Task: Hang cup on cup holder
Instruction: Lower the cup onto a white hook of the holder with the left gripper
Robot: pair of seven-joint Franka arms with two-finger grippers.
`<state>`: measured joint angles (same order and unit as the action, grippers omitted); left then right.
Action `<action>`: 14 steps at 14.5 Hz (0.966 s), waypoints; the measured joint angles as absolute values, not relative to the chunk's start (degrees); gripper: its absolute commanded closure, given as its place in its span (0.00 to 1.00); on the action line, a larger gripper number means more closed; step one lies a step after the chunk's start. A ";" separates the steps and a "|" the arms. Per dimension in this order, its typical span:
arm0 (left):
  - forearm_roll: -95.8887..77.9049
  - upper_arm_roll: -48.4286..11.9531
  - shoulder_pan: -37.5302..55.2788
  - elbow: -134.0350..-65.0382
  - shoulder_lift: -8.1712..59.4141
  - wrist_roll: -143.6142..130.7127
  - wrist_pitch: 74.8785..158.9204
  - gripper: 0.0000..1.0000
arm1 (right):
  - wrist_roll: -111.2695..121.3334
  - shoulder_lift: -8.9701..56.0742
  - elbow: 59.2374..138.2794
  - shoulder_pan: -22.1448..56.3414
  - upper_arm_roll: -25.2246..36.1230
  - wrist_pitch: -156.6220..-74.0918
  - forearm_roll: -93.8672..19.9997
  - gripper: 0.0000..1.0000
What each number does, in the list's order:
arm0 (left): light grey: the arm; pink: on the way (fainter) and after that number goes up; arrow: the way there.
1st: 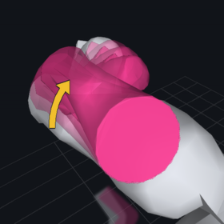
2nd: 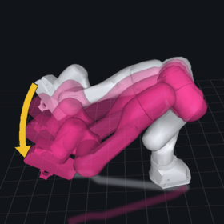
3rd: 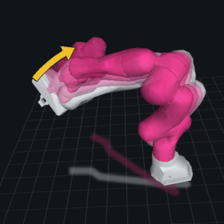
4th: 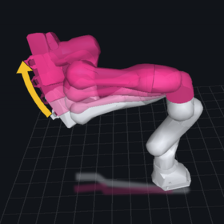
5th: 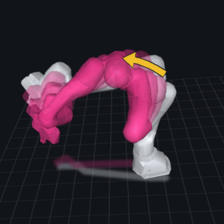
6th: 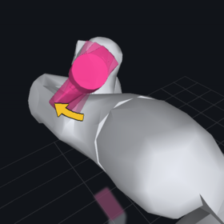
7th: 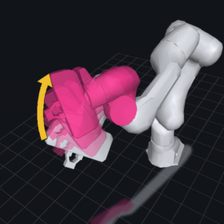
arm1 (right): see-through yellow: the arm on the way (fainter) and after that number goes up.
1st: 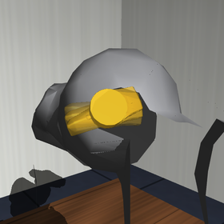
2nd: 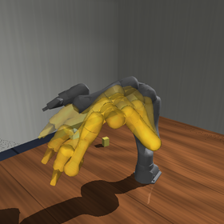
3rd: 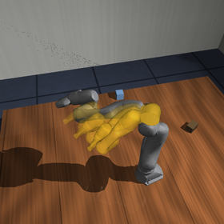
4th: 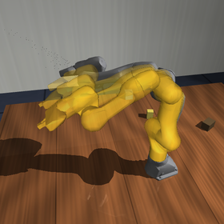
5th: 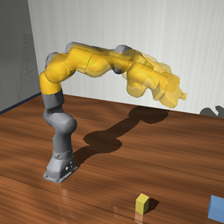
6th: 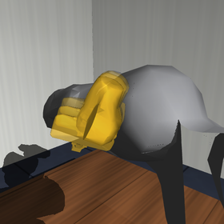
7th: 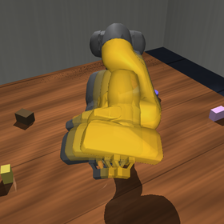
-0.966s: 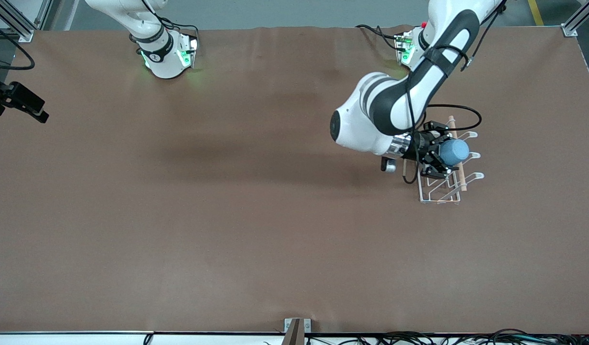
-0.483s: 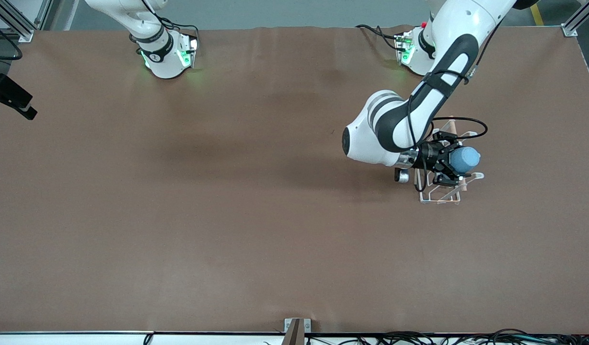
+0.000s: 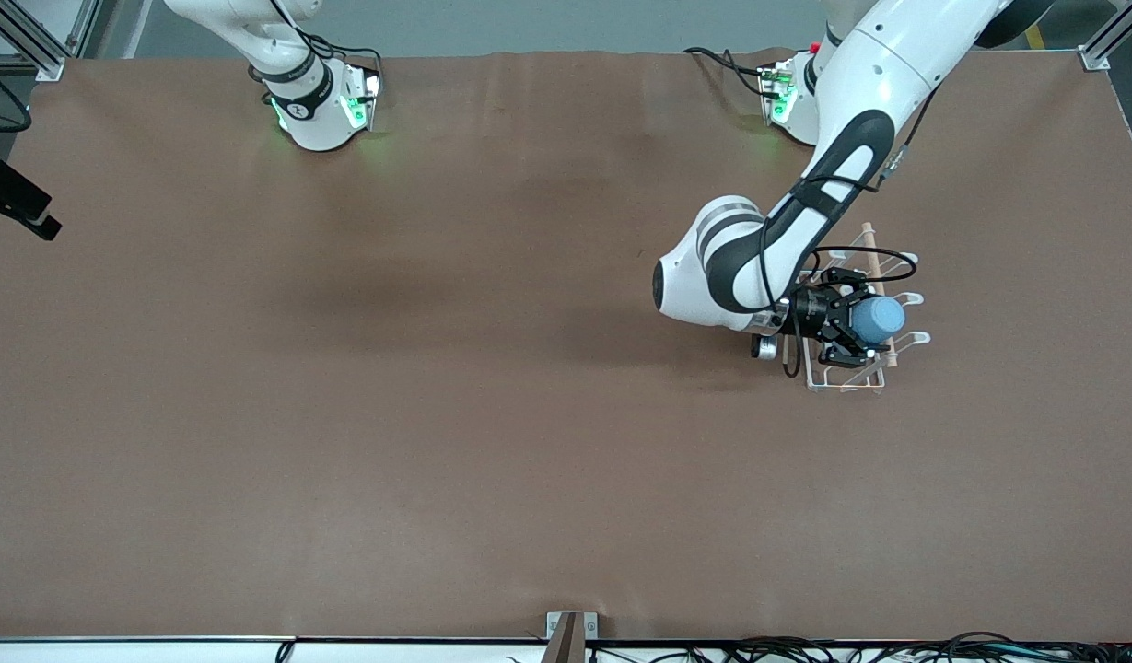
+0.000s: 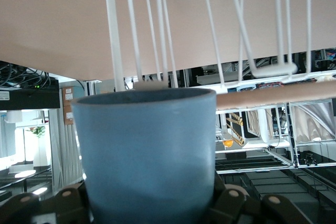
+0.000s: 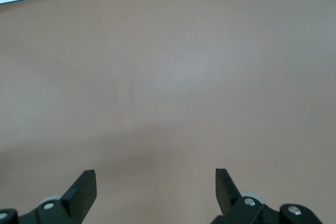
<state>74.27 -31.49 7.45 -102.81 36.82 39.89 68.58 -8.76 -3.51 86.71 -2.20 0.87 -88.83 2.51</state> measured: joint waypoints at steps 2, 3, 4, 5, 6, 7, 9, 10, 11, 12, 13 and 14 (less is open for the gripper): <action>74.70 -31.48 7.47 -102.91 38.51 37.71 68.08 1.00 | -8.76 -3.46 86.69 -2.31 0.88 -88.83 2.51 0.00; 75.00 -31.48 7.50 -102.96 39.41 36.51 67.31 1.00 | -8.74 -3.46 86.67 -2.37 0.89 -88.81 2.51 0.00; 75.51 -31.48 7.53 -103.00 40.29 35.53 66.92 1.00 | -8.46 -3.45 86.67 -2.50 0.89 -88.79 2.51 0.00; 75.99 -31.48 7.54 -103.01 41.06 34.93 66.69 0.96 | -8.00 -3.45 86.66 -2.64 0.90 -88.77 2.51 0.00; 76.35 -31.48 7.54 -103.01 41.70 34.36 66.53 0.92 | -7.57 -3.45 86.65 -2.78 0.90 -88.73 2.51 0.00; 76.50 -31.42 7.54 -103.01 42.18 33.81 66.42 0.88 | -7.36 -3.45 86.64 -2.93 0.90 -88.60 2.51 0.00; 76.52 -31.07 7.55 -103.02 42.81 33.61 66.36 0.77 | -7.12 -3.41 86.61 -3.23 0.90 -87.08 2.51 0.00; 76.53 -30.96 7.55 -103.01 43.03 33.60 66.36 0.73 | -7.05 -3.38 86.60 -3.35 0.90 -86.19 2.51 0.00; 76.54 -30.93 7.55 -103.00 43.17 33.57 66.36 0.68 | -7.01 -3.32 86.60 -3.42 0.90 -85.78 2.50 0.00; 76.55 -30.92 7.55 -102.94 43.21 33.56 66.35 0.60 | -7.01 -3.26 86.59 -3.42 0.89 -85.61 2.49 0.00; 76.55 -30.92 7.55 -102.74 43.21 33.56 66.33 0.21 | -7.01 -3.19 86.59 -3.42 0.88 -85.59 2.48 0.00; 76.55 -30.92 7.55 -102.51 43.21 33.56 66.31 0.00 | -7.01 -3.13 86.59 -3.42 0.88 -85.59 2.42 0.00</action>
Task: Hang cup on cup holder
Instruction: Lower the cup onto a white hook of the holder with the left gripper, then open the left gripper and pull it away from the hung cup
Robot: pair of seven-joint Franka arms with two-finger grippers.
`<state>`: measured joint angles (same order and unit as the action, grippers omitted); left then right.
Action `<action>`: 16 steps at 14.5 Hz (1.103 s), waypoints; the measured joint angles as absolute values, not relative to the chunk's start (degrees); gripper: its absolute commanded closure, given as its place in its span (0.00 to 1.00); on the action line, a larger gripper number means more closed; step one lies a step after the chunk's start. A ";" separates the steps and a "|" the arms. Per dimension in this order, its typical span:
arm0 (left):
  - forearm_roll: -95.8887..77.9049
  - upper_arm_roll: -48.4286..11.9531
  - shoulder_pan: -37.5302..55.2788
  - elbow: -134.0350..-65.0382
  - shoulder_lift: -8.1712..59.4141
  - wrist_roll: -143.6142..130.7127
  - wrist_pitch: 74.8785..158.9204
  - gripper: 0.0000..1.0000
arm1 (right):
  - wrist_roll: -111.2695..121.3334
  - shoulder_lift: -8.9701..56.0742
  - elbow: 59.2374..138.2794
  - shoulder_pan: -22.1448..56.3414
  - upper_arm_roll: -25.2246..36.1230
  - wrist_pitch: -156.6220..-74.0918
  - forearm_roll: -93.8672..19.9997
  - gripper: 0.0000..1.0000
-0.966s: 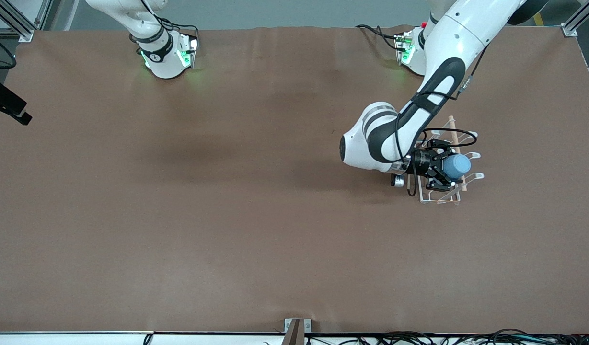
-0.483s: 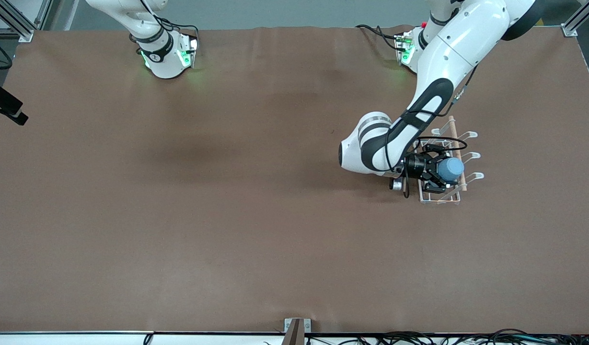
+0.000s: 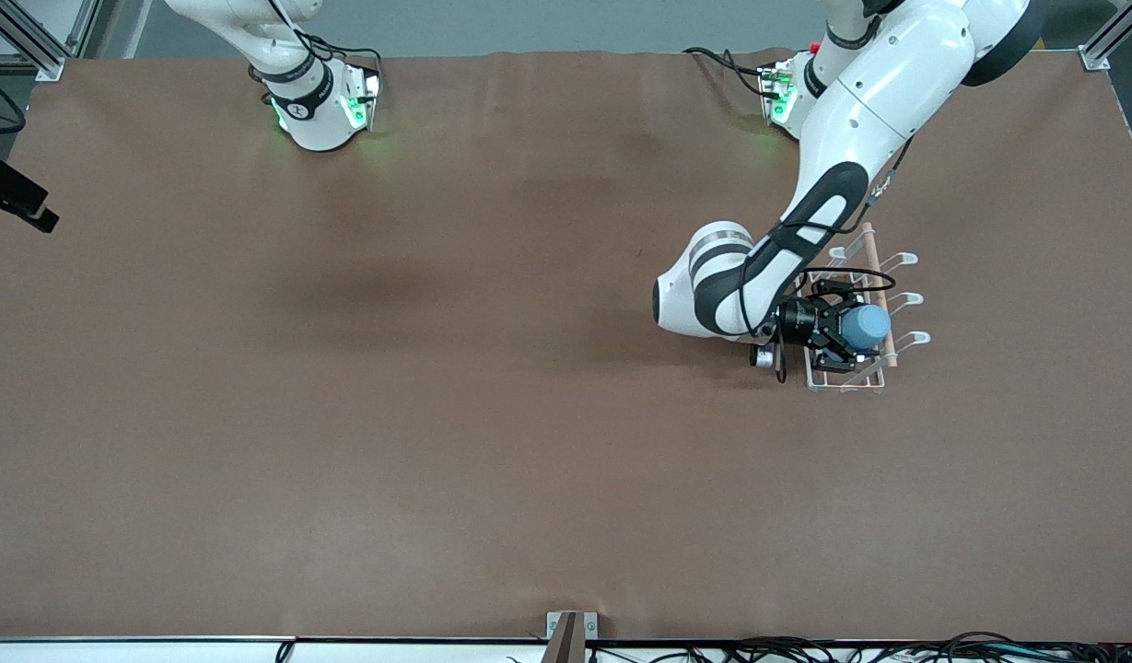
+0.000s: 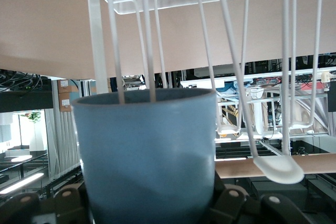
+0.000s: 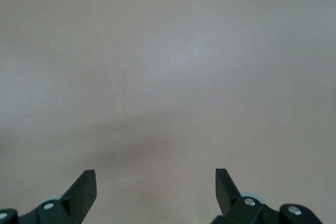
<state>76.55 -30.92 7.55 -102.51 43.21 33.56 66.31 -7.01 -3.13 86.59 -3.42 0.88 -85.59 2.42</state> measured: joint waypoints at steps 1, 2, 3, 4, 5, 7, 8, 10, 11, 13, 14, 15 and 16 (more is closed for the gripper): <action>76.56 -30.92 7.56 -102.32 43.21 33.52 66.24 0.00 | -7.01 -3.10 86.59 -3.42 0.88 -85.59 2.13 0.00; 76.56 -30.92 7.56 -102.04 43.21 33.52 66.16 0.00 | -7.01 -3.09 86.59 -3.43 0.90 -85.59 1.54 0.00; 76.56 -30.92 7.55 -101.65 43.21 33.52 66.10 0.00 | -7.01 -3.09 86.58 -3.43 0.90 -85.58 1.05 0.00; 76.56 -30.92 7.56 -101.28 43.21 33.53 66.00 0.00 | -7.01 -3.09 86.57 -3.44 0.90 -85.57 0.87 0.00; 76.56 -30.92 7.56 -101.03 43.21 33.54 65.96 0.00 | -7.01 -3.09 86.57 -3.44 0.90 -85.57 0.81 0.00; 76.56 -30.93 7.61 -100.79 43.21 33.55 65.88 0.00 | -7.01 -3.09 86.57 -3.46 0.91 -85.56 0.79 0.00; 76.56 -30.93 7.62 -100.71 43.21 33.55 65.72 0.00 | -7.02 -3.09 86.56 -3.47 0.91 -85.56 0.79 0.00; 76.55 -30.94 7.62 -99.93 43.19 33.71 65.38 0.00 | -7.02 -3.09 86.56 -3.48 0.92 -85.55 0.78 0.00; 76.52 -30.95 7.63 -98.79 43.16 34.02 65.25 0.00 | -7.02 -3.08 86.55 -3.49 0.92 -85.55 0.77 0.00; 75.02 -30.97 7.60 -94.69 42.95 34.32 64.50 0.00 | -7.02 -3.08 86.53 -3.49 0.92 -85.55 0.76 0.00; 73.48 -30.96 7.52 -92.06 42.70 33.64 63.91 0.00 | -7.02 -3.08 86.53 -3.49 0.92 -85.55 0.76 0.00; 71.70 -30.94 7.37 -89.24 42.28 32.43 63.61 0.00 | -7.02 -3.08 86.53 -3.49 0.93 -85.55 0.76 0.00; 70.24 -30.92 7.11 -86.87 41.68 31.42 63.42 0.00 | -7.02 -3.08 86.52 -3.50 0.94 -85.55 0.76 0.00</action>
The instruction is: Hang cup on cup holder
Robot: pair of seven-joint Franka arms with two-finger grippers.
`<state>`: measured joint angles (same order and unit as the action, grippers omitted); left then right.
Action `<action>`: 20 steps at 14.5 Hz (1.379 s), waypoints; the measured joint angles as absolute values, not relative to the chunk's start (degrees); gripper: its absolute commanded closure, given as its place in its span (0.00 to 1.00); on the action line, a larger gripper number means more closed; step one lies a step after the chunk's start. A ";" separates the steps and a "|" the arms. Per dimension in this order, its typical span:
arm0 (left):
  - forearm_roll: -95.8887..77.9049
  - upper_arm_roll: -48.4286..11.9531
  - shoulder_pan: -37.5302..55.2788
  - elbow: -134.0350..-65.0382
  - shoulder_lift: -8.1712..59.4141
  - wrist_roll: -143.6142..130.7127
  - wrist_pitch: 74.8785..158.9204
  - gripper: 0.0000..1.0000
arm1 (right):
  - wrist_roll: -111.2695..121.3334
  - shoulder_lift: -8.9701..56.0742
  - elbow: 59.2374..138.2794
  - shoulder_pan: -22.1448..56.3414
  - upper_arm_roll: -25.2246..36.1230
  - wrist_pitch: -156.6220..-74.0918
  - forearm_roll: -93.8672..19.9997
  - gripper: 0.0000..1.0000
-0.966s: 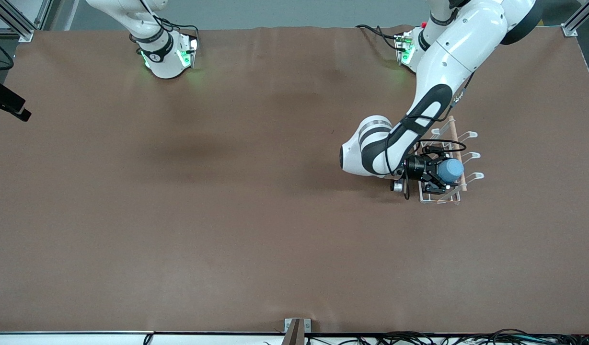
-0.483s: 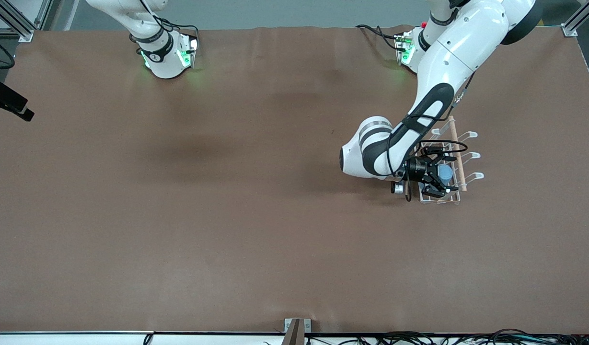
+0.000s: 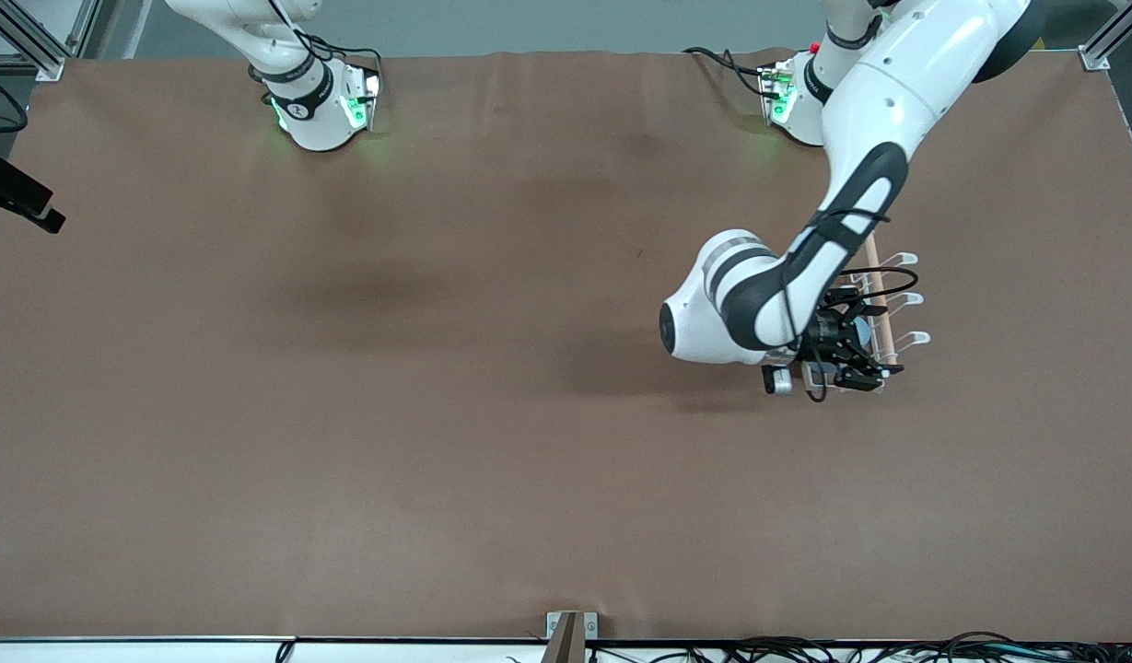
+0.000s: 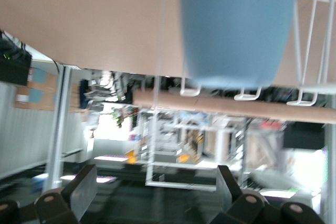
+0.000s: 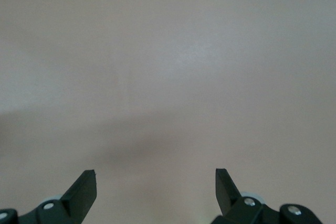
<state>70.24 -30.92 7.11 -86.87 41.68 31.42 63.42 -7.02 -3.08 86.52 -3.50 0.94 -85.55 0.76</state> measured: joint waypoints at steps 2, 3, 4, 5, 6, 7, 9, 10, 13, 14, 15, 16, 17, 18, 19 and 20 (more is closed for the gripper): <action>68.32 -30.91 6.58 -84.07 40.16 30.64 63.21 0.00 | -7.02 -3.07 86.51 -3.52 0.97 -85.55 0.76 0.00; 67.49 -30.92 6.34 -83.31 39.30 30.27 63.15 0.00 | -7.02 -3.07 86.50 -3.53 0.98 -85.56 0.76 0.00; 66.21 -30.94 6.02 -82.36 38.43 29.87 63.15 0.00 | -7.02 -3.07 86.49 -3.53 0.99 -85.57 0.76 0.00; 64.32 -30.94 5.58 -80.91 37.45 29.49 63.15 0.00 | -7.02 -3.07 86.49 -3.54 1.00 -85.57 0.75 0.00; 62.27 -30.96 5.08 -79.30 36.37 29.30 63.16 0.00 | -7.02 -3.06 86.48 -3.54 1.01 -85.57 0.75 0.00; 60.19 -31.02 4.52 -77.91 35.04 29.30 63.23 0.00 | -7.02 -3.06 86.48 -3.54 1.02 -85.57 0.75 0.00; 55.13 -31.09 2.88 -76.00 31.50 29.30 64.23 0.00 | -7.02 -3.05 86.46 -3.54 1.03 -85.57 0.75 0.00; 52.54 -31.07 1.93 -75.55 29.55 29.13 65.04 0.00 | -7.02 -3.04 86.45 -3.55 1.04 -85.57 0.75 0.00; 43.82 -30.80 -0.88 -74.95 24.13 24.90 66.63 0.00 | -7.02 -3.02 86.44 -3.55 1.06 -85.56 0.75 0.00; 40.52 -29.62 -1.28 -74.83 22.48 23.01 67.63 0.00 | -7.02 -3.01 86.44 -3.55 1.06 -85.55 0.75 0.00; 36.27 -27.14 -1.13 -74.74 20.74 21.21 69.15 0.00 | -7.02 -3.00 86.43 -3.55 1.06 -85.54 0.75 0.00; 30.69 -23.70 -0.81 -74.67 18.82 19.30 71.13 0.00 | -7.02 -2.98 86.42 -3.54 1.06 -85.53 0.75 0.00; 24.79 -19.58 -0.49 -74.63 16.67 17.53 73.28 0.00 | -7.02 -2.96 86.41 -3.53 1.11 -85.50 0.72 0.00; 20.20 -15.65 -0.22 -74.57 14.62 16.37 74.96 0.00 | -7.01 -2.94 86.41 -3.42 1.32 -85.49 0.71 0.00; 16.71 -12.25 -0.07 -74.53 12.64 15.60 75.92 0.00 | -6.98 -2.93 86.40 -3.03 1.88 -85.48 0.70 0.00; 14.28 -9.94 -0.05 -74.51 11.01 15.32 76.38 0.00 | -6.94 -2.93 86.40 -2.18 2.88 -85.48 0.65 0.00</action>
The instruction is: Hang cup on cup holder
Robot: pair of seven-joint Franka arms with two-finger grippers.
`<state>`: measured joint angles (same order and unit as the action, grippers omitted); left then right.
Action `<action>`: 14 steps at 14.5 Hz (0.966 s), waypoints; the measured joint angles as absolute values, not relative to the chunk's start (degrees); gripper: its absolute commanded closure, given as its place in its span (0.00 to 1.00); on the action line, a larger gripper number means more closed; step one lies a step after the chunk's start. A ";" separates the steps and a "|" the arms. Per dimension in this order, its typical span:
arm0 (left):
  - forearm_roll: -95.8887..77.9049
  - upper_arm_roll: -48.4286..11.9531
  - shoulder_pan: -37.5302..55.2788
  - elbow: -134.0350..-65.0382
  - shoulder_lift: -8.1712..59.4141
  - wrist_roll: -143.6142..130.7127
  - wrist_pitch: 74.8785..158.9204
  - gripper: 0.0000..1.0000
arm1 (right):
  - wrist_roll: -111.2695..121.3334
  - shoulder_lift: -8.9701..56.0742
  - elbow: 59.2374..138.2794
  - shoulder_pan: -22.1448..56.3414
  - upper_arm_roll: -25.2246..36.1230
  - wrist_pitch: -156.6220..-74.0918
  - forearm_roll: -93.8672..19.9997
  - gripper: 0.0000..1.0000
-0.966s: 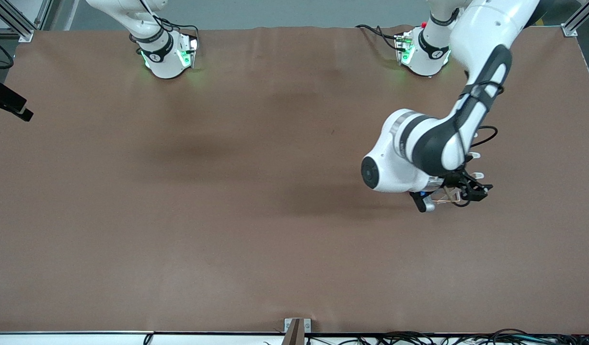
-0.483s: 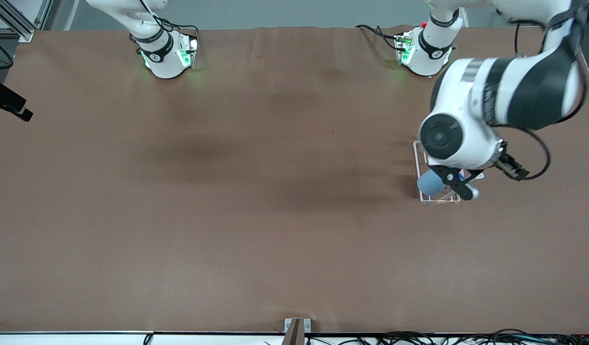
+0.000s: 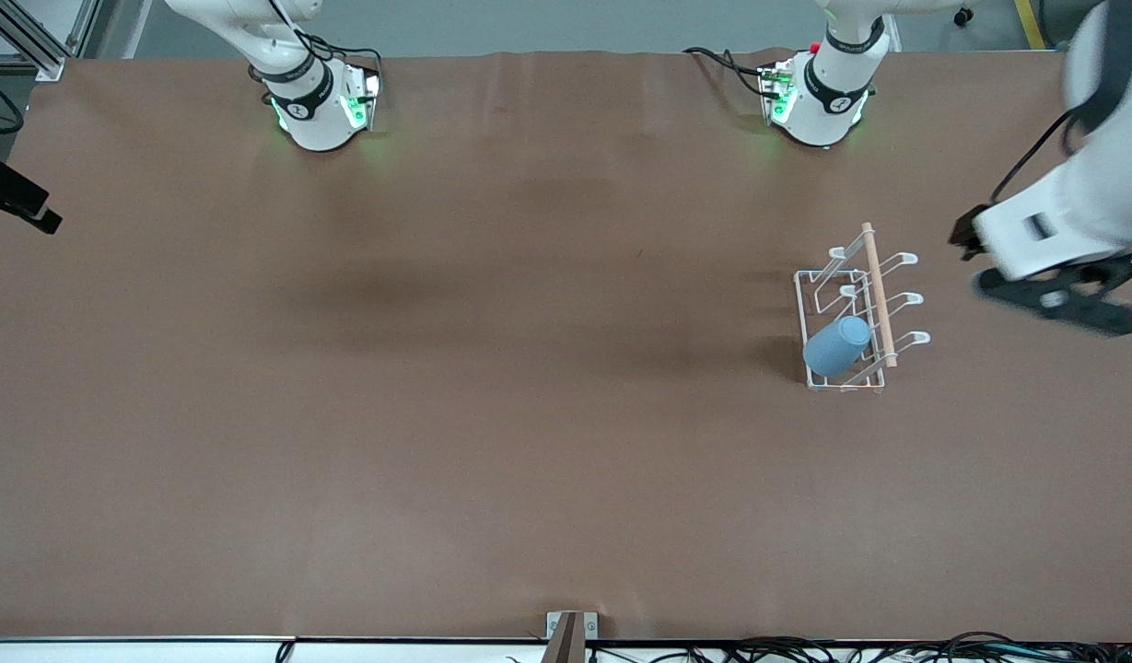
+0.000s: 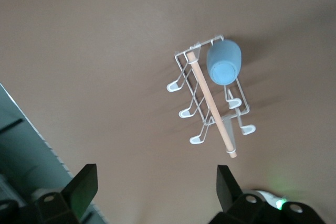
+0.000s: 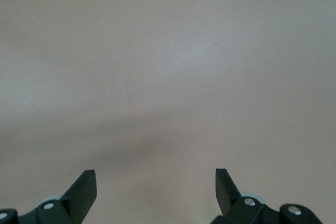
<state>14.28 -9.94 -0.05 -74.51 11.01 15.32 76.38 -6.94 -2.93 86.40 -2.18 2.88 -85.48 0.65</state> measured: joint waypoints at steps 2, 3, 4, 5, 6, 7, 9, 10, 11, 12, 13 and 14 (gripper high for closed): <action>9.93 -6.32 0.39 -74.49 8.37 14.24 77.21 0.00 | -6.85 -2.92 86.39 0.83 6.11 -85.48 0.59 0.00; 8.00 -4.12 1.11 -74.51 7.10 13.73 77.54 0.00 | -6.82 -2.91 86.38 2.10 7.42 -85.48 0.57 0.00; 6.67 -1.81 2.00 -74.66 5.71 13.61 77.54 0.00 | -6.81 -2.90 86.37 2.86 8.16 -85.48 0.55 0.00; 6.04 -0.19 2.60 -75.19 4.12 13.61 77.54 0.00 | -6.81 -2.90 86.36 3.25 8.46 -85.48 0.52 0.00; 5.73 0.77 2.90 -75.81 2.59 13.55 77.53 0.00 | -6.81 -2.90 86.36 3.46 8.58 -85.48 0.50 0.00; 5.60 1.55 3.18 -76.40 1.18 13.15 77.53 0.00 | -6.81 -2.89 86.35 3.55 8.64 -85.48 0.49 0.00; 5.15 3.60 4.67 -77.22 -0.70 10.08 77.50 0.00 | -6.79 -2.89 86.35 3.66 8.75 -85.48 0.49 0.00; 4.62 4.60 5.53 -77.41 -1.12 6.72 77.50 0.00 | -6.77 -2.89 86.35 3.69 8.77 -85.48 0.49 0.00; 4.27 5.11 6.01 -77.49 -1.22 2.66 77.51 0.00 | -6.77 -2.89 86.35 3.69 8.81 -85.47 0.49 0.00; 3.97 5.22 6.21 -77.59 -1.17 -0.76 77.51 0.00 | -6.77 -2.89 86.35 3.69 8.89 -85.47 0.50 0.00; 3.79 5.22 6.30 -77.79 -1.12 -2.82 77.54 0.00 | -6.76 -2.89 86.35 3.69 8.99 -85.47 0.50 0.00; 3.77 5.22 6.33 -78.00 -1.08 -3.83 77.56 0.00 | -6.75 -2.88 86.35 3.69 9.09 -85.47 0.50 0.00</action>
